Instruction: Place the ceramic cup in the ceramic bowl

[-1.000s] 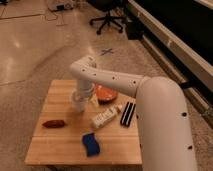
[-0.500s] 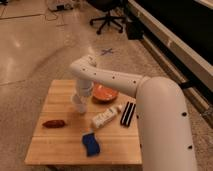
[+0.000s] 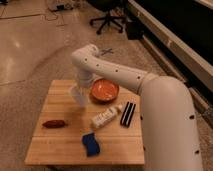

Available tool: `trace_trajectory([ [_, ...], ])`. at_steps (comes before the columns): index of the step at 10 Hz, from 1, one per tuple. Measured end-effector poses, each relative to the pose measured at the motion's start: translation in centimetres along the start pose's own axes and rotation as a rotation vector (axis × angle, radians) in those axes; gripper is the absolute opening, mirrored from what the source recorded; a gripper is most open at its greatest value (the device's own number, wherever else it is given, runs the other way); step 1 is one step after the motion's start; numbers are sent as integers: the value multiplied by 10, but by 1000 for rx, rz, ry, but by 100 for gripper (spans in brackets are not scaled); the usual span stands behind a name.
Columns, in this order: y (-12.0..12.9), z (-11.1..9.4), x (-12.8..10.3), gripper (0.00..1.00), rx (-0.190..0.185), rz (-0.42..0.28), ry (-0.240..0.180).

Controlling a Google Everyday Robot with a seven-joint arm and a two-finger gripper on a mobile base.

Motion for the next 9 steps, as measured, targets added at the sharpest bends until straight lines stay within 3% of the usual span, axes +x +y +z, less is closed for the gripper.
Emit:
trace_trajectory([
  [2,9,-20,38,0,14,56,27],
  [7,45,-22,103,0,5,202,59],
  [8,48,-18,111,3,11,229,64],
  [9,49,-11,120,14,25,259,71],
])
